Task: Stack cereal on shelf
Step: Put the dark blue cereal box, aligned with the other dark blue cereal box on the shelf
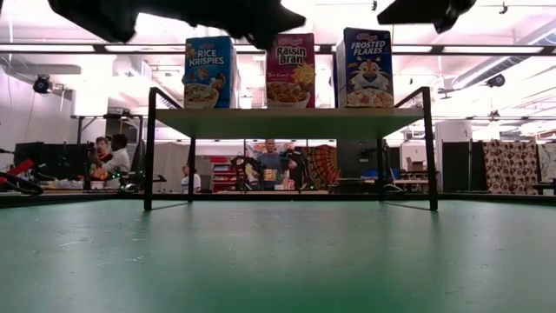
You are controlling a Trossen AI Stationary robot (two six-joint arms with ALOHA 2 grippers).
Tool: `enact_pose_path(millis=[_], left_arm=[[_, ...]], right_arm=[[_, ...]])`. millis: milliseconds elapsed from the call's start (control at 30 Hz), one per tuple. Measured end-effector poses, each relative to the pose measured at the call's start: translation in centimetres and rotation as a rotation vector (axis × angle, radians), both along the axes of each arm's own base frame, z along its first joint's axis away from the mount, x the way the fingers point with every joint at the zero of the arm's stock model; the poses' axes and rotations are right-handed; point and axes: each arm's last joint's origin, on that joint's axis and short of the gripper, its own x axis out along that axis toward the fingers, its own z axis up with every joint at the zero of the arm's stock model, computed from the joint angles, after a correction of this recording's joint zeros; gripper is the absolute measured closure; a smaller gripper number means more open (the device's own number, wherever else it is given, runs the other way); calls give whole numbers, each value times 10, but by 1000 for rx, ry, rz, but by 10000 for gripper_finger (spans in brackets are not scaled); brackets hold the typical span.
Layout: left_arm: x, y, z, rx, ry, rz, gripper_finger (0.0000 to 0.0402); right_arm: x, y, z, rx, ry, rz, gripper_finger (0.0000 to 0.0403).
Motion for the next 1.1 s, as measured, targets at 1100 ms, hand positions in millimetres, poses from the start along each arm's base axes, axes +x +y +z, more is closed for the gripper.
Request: enact_pose_path(millis=[1100], left_arm=[[-95, 24, 45, -83, -179, -43, 401]], right_arm=[[40, -25, -43, 29, 93, -236, 394]])
